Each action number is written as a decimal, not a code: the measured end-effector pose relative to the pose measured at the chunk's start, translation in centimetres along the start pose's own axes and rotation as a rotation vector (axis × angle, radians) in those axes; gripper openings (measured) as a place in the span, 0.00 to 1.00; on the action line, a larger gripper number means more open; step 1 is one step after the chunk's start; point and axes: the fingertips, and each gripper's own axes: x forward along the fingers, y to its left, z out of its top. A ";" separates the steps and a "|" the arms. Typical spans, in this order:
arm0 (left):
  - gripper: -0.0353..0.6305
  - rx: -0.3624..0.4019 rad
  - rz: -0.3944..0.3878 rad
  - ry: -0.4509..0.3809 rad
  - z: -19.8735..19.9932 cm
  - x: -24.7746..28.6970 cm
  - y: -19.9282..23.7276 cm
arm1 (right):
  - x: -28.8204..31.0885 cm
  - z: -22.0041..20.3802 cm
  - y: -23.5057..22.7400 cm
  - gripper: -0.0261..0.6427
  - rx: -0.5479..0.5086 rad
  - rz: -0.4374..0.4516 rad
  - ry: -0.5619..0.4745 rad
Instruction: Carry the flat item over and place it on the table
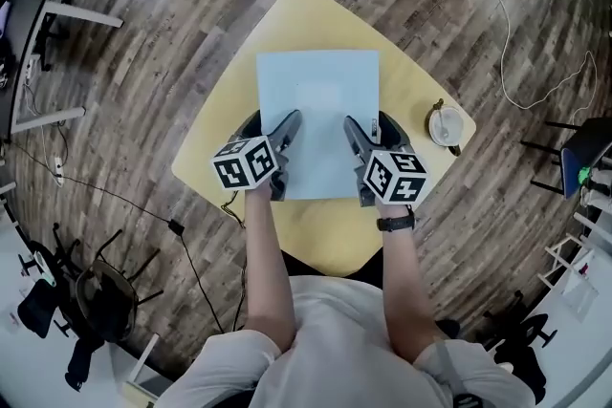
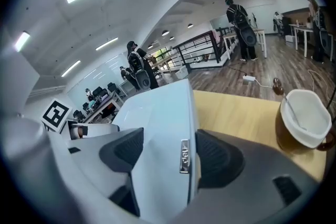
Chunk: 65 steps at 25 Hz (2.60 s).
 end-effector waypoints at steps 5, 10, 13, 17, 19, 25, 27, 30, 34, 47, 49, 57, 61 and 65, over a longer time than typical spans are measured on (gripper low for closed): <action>0.62 -0.063 0.045 0.091 -2.1 0.8 1.7 | 1.3 -2.6 -0.5 0.47 -0.087 -0.045 0.087; 0.62 -0.063 0.057 0.097 -2.1 1.0 1.7 | 1.3 -2.7 -0.9 0.47 -0.050 -0.054 0.071; 0.62 -0.058 0.064 0.093 -2.0 1.0 1.8 | 1.5 -2.8 -1.0 0.47 -0.028 -0.058 0.060; 0.62 -0.036 0.056 0.088 -2.1 1.4 1.3 | 1.5 -3.0 -1.3 0.47 -0.024 -0.061 0.045; 0.63 -0.015 0.056 0.074 -2.0 1.4 1.1 | 1.5 -2.9 -1.5 0.47 -0.008 -0.060 0.045; 0.63 -0.020 0.031 -0.022 -0.5 -1.7 0.2 | -0.5 -2.4 -0.4 0.47 0.131 -0.025 -0.010; 0.63 -0.011 0.000 -0.057 0.4 -2.9 -0.7 | -1.9 -1.4 0.1 0.47 0.133 -0.024 -0.064; 0.63 0.035 -0.023 -0.086 1.1 -4.7 -2.2 | -4.4 0.2 1.3 0.47 0.092 -0.033 -0.131; 0.63 0.115 -0.056 -0.153 2.5 -7.3 -5.0 | -7.6 2.6 3.5 0.47 0.014 -0.039 -0.210; 0.45 0.370 -0.169 -0.380 7.8 -17.9 -14.2 | -18.3 9.9 13.2 0.28 -0.223 -0.071 -0.496; 0.37 0.399 -0.188 -0.411 8.2 -19.2 -15.5 | -19.7 10.6 14.2 0.24 -0.241 -0.068 -0.535; 0.16 0.547 -0.190 -0.539 10.4 -23.9 -19.4 | -24.6 13.0 17.8 0.12 -0.315 -0.062 -0.645; 0.07 0.606 -0.196 -0.579 10.4 -25.4 -20.1 | -25.9 13.2 18.8 0.08 -0.360 -0.105 -0.667; 0.07 0.640 -0.212 -0.610 10.6 -26.6 -20.8 | -26.0 13.1 19.7 0.07 -0.401 -0.128 -0.675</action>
